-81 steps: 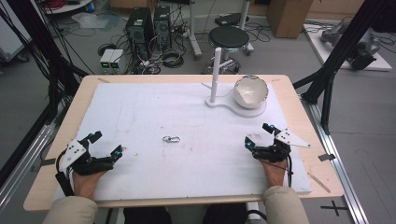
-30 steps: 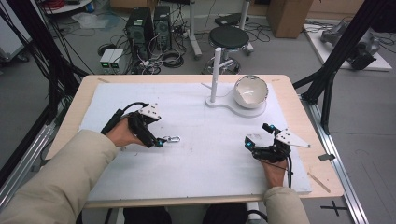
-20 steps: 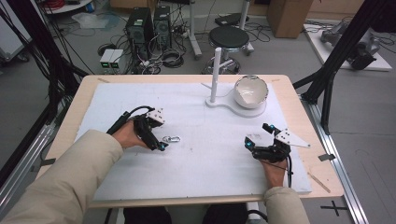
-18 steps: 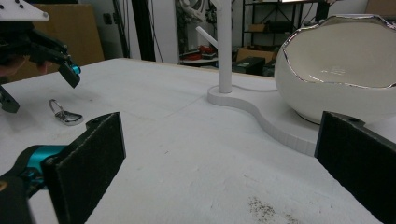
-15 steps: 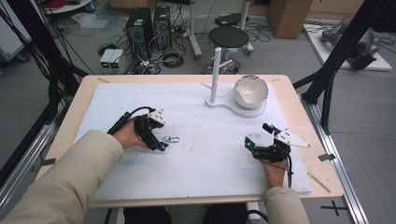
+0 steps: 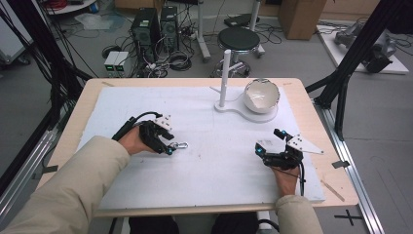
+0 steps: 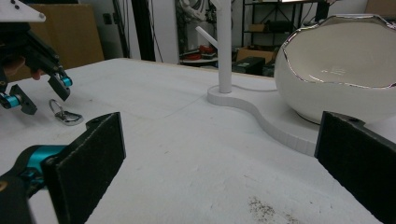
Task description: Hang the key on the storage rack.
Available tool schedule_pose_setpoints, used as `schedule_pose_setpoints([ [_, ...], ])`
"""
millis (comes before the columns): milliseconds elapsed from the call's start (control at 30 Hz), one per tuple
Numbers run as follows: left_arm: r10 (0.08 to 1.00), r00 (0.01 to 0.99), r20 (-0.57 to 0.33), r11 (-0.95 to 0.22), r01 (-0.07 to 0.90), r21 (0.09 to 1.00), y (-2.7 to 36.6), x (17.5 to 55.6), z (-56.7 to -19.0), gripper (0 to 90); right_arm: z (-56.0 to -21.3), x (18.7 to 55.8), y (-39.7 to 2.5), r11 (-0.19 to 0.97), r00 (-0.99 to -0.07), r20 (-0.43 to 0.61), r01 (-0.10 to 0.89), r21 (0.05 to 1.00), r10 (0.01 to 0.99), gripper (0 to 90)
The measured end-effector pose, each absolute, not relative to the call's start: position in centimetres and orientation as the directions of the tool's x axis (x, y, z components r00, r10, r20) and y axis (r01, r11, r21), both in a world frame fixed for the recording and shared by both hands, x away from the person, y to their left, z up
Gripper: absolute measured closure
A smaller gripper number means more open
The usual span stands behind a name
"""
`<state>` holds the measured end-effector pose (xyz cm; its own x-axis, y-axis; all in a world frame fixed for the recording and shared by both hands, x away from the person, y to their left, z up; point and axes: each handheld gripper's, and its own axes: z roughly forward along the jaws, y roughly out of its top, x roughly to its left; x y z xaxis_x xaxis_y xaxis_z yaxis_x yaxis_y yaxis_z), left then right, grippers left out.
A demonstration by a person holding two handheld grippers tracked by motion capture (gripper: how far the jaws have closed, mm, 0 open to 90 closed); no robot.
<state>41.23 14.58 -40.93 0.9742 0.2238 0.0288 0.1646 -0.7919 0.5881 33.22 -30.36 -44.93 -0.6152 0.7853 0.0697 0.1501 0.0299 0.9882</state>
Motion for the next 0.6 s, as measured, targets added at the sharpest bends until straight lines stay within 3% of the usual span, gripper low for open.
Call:
schedule_pose_setpoints([
  [600,0.204,0.978,0.046,-0.806,0.140,0.575,14.54,41.24,-40.96,77.0,-44.94,33.29,-30.42,0.033,-0.616,0.062,0.142,0.989,0.785,0.9],
])
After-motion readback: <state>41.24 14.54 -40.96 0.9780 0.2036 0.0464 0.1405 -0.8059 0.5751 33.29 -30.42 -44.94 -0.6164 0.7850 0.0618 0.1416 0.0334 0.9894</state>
